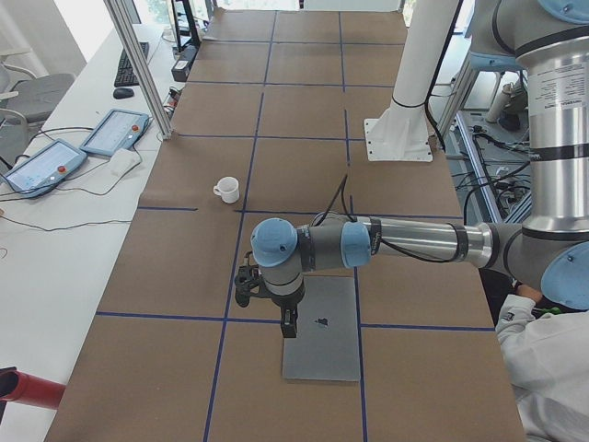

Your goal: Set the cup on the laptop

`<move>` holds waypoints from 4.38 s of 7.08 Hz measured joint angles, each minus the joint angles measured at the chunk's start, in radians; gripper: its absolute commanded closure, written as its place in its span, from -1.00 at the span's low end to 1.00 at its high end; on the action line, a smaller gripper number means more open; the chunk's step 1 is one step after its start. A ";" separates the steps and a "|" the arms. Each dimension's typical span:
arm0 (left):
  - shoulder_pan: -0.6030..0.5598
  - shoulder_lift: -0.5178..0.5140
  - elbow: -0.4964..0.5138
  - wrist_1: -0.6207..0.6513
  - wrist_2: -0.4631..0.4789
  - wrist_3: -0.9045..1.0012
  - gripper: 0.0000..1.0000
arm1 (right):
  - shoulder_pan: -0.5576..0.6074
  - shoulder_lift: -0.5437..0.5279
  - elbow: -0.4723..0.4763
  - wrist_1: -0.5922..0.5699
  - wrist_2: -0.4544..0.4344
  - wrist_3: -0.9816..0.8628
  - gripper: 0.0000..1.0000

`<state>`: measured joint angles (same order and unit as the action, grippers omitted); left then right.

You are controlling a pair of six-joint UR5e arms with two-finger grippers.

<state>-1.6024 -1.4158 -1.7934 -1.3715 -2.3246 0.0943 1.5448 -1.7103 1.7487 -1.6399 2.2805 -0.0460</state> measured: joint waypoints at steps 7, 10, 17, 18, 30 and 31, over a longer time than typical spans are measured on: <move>-0.003 -0.003 0.038 -0.090 -0.101 -0.005 -1.00 | 0.000 0.000 0.000 -0.001 0.000 0.000 -1.00; 0.113 -0.098 0.084 -0.316 -0.183 -0.212 -1.00 | 0.000 0.001 0.000 -0.001 0.000 0.000 -1.00; 0.506 -0.778 0.536 -0.427 -0.065 -0.832 -1.00 | 0.000 0.001 0.000 0.000 0.000 0.000 -1.00; 0.514 -0.850 0.632 -0.471 -0.045 -0.875 -1.00 | 0.000 0.000 0.000 0.000 0.000 0.000 -1.00; 0.639 -0.961 0.927 -0.721 0.105 -0.937 1.00 | 0.000 0.000 0.000 0.000 0.000 0.000 -1.00; 0.632 -0.961 0.922 -0.719 0.103 -0.936 1.00 | 0.000 0.001 0.000 0.000 0.001 0.000 -1.00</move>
<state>-0.9708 -2.3770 -0.8718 -2.0906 -2.2221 -0.8419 1.5447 -1.7098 1.7487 -1.6398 2.2811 -0.0460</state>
